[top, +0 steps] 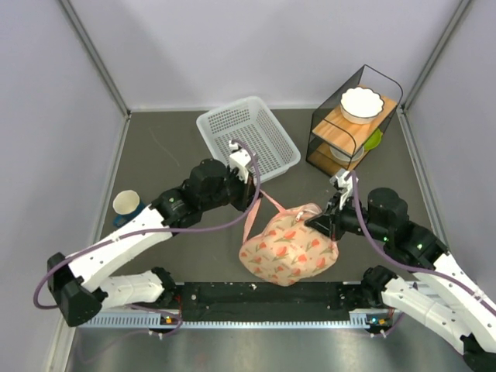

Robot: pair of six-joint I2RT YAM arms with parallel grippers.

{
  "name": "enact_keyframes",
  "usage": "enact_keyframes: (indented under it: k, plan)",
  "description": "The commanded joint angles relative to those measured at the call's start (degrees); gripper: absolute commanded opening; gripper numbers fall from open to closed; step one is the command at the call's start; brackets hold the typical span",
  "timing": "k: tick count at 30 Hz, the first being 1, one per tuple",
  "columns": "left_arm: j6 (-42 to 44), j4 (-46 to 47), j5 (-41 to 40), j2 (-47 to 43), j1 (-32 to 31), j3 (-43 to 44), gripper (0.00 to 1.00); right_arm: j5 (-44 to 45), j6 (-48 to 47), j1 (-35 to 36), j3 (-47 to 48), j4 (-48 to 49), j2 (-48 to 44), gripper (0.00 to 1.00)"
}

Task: Unzip the laundry bag and remove the bra

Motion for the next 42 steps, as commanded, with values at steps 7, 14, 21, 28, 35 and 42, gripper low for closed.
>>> enact_keyframes:
  k: [7, 14, 21, 28, 35, 42]
  plan:
    - [-0.39, -6.98, 6.42, 14.06, 4.85, 16.54, 0.74, -0.25, 0.92, 0.37, -0.39, 2.67, 0.01, 0.00]
    - [-6.62, -7.16, 3.58, 2.63, 4.24, 16.56, 0.70, 6.96, 2.24, 0.37, -1.10, 2.76, 0.27, 0.00]
    - [-15.42, 0.14, 16.71, 6.05, 0.72, 10.31, 0.66, 7.32, 1.45, 0.37, -0.04, 2.85, 2.12, 0.00]
    - [-17.00, 2.93, 18.43, 5.08, -0.33, 10.23, 0.62, 7.06, 1.19, 0.46, -0.04, 3.11, 2.65, 0.00]
    - [-23.24, 10.33, 27.16, 10.53, -2.00, 7.86, 0.57, 7.15, 1.45, 0.37, -0.04, 3.38, 2.21, 0.00]
    - [-28.51, 16.57, 25.40, 13.26, -2.27, 4.08, 0.59, 7.23, 1.45, 0.37, 0.05, 3.29, 1.15, 0.00]
